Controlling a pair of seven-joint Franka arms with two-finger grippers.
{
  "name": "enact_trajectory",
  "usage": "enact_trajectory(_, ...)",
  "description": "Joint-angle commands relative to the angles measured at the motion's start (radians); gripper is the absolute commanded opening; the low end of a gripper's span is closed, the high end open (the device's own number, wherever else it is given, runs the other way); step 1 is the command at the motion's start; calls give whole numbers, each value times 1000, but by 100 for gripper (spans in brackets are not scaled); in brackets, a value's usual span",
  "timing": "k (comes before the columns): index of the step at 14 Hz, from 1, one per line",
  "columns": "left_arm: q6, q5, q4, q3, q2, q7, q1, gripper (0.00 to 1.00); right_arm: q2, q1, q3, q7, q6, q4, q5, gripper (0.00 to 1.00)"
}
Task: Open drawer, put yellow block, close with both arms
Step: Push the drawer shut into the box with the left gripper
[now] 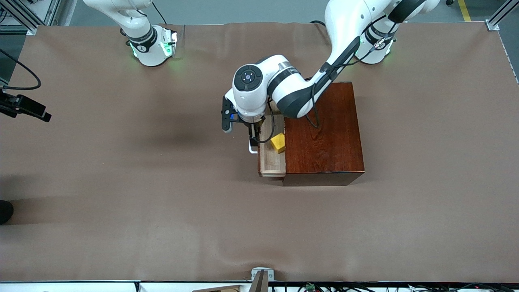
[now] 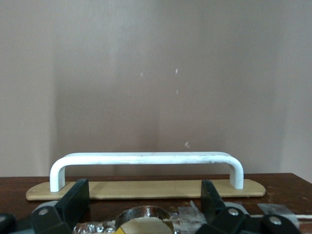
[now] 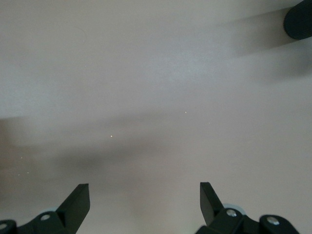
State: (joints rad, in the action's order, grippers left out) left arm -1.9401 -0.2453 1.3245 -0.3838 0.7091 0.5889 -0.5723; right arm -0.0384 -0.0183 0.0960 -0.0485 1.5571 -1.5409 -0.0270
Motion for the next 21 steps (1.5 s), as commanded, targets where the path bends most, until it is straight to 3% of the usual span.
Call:
enact_trajectory(1, 85, -54, 36, 9, -33, -8, 9, 100, -3, -22, -15, -7, 4, 2, -16, 100)
enact_trajectory(21, 308, -112, 35, 9, -68, -6, 25, 100, -8, 6, -19, -5, -6, 7, -22, 100)
